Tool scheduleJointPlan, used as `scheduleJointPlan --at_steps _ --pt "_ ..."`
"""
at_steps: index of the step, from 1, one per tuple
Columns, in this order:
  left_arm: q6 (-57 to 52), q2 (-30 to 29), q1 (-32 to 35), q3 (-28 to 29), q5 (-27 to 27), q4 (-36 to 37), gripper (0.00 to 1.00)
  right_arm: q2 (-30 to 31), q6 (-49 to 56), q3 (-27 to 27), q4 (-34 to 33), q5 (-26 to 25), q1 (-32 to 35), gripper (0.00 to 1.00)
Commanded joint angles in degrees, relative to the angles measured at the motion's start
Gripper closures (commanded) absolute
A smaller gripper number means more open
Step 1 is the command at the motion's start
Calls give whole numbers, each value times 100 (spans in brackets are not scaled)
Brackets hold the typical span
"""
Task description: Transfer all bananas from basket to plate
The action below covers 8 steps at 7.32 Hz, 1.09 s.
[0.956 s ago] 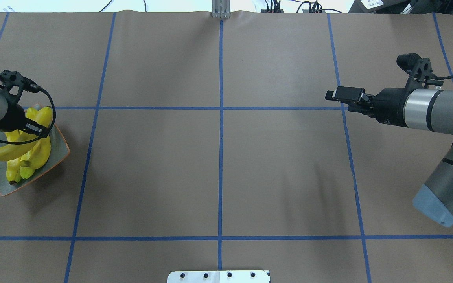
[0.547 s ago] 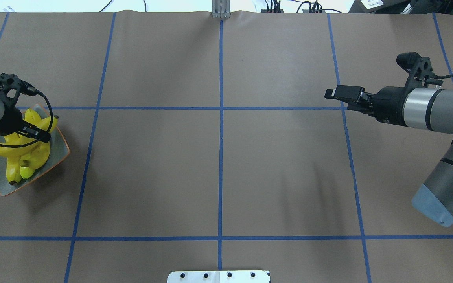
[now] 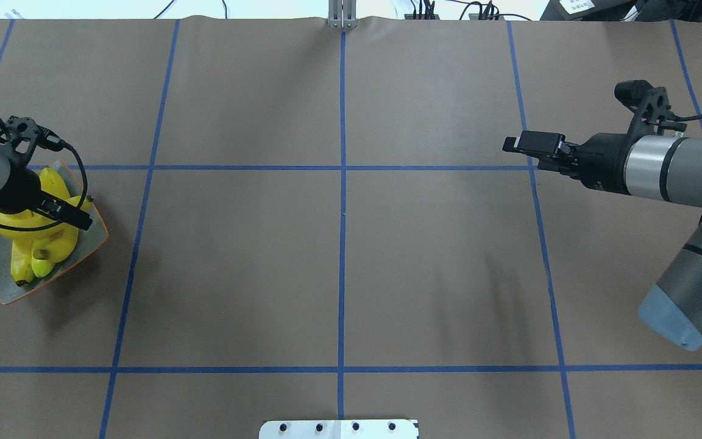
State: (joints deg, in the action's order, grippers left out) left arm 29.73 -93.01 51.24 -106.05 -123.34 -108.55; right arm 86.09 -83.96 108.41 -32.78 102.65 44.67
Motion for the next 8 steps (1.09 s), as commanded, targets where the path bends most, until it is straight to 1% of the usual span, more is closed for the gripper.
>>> scheduleJointPlan --at_steps 1,2,3,4,5,6,7,8 --pt "103 -443 9 -135 -182 672 0 109 98 -39 -44 105 233 0" --pt "103 -724 61 -153 -156 1095 0 145 316 -101 -96 315 461 0" --pt "103 -745 183 -144 -156 1125 0 145 536 -180 -97 630 768 0" --pt "94 -762 393 -144 -173 1143 0 154 669 -328 -219 1112 1223 0" --pt "33 -841 578 -118 -165 1274 0 215 1375 -425 -603 1673 1706 0" --pt "15 -937 771 -65 -165 1414 0 302 2400 -435 -1181 2131 2190 0" --pt "-37 -1077 973 22 -165 1625 0 312 3367 -435 -1935 2414 2604 0" --pt "-246 -1236 1202 93 -173 1931 0 312 4517 -435 -2786 2530 2895 0"
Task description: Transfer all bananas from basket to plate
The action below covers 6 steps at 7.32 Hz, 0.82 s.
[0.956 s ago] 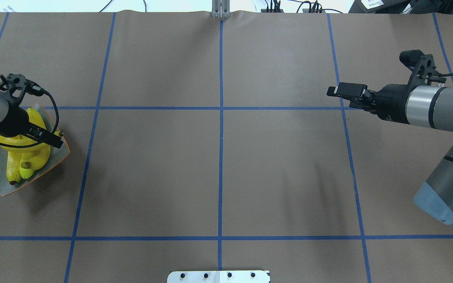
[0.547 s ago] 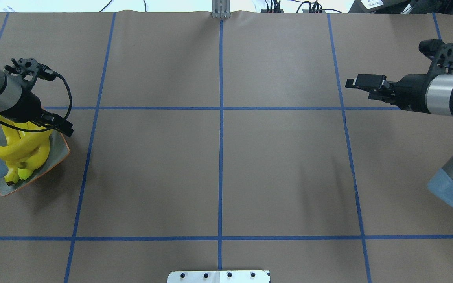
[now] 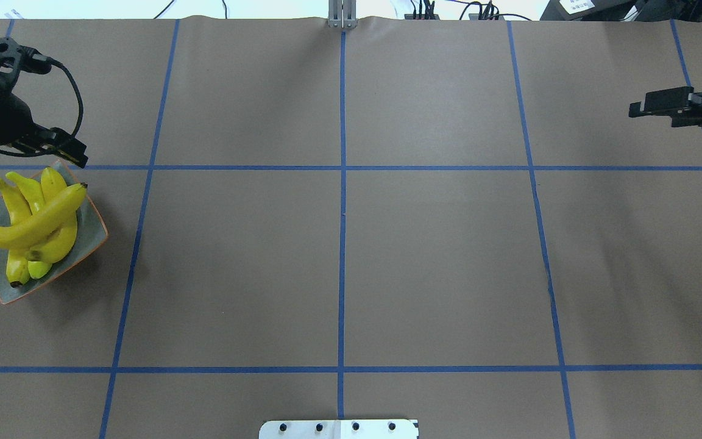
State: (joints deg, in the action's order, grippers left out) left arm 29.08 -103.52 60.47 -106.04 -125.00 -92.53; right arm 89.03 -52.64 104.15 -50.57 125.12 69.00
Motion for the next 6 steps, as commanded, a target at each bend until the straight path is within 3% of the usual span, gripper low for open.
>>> scheduleJointPlan --at_steps 1,4,6 --pt "-296 -317 499 144 -15 636 0 9 2328 -9 -1817 311 674 0" --pt "-578 -318 1070 442 -303 815 0 -52 4275 -9 -3588 303 966 0" --pt "-1761 -266 1344 592 -376 920 0 -52 4315 -9 -3750 530 1124 0"
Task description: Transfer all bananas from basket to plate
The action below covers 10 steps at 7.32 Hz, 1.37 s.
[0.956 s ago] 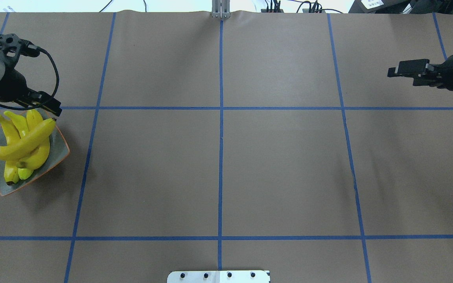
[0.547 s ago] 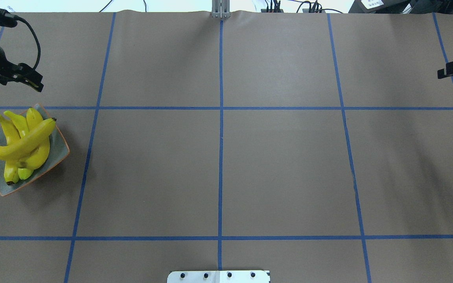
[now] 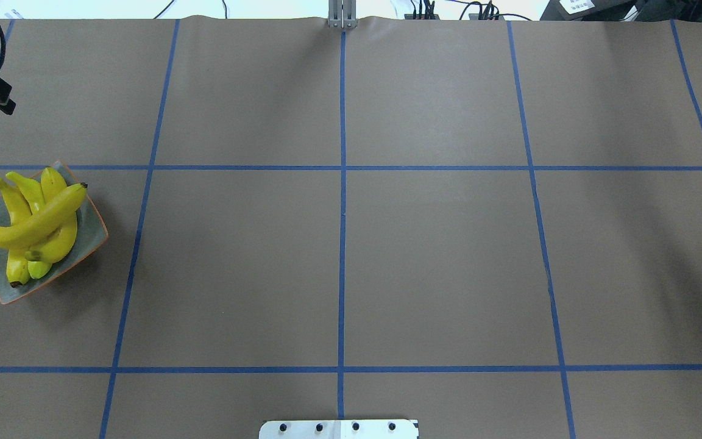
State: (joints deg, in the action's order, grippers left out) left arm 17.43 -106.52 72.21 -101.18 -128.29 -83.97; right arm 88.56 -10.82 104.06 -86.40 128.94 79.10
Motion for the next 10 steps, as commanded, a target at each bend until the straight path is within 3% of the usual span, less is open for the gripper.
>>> scheduleJointPlan --at_steps 1,4,10 --pt "-800 61 188 125 -38 65 0 -5 133 -26 -184 271 192 0" --pt "-1013 473 346 20 -90 -14 0 -224 133 -289 -166 316 228 0" --pt "-1286 861 426 -217 -99 30 0 -278 133 -299 -157 377 237 0"
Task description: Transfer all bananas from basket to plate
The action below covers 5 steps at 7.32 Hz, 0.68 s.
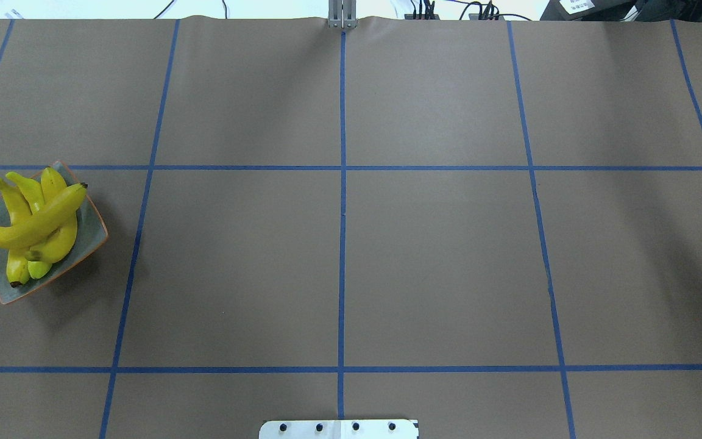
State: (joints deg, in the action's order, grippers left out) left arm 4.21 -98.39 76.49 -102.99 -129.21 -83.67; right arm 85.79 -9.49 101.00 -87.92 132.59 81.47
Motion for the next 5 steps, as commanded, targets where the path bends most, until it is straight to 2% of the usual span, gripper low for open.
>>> scheduleJointPlan --at_steps 1,5 --pt "36 57 -3 -37 -16 -9 0 -1 0 8 -6 12 0 0" --pt "36 66 6 -151 1 -9 0 7 -9 43 3 39 9 0"
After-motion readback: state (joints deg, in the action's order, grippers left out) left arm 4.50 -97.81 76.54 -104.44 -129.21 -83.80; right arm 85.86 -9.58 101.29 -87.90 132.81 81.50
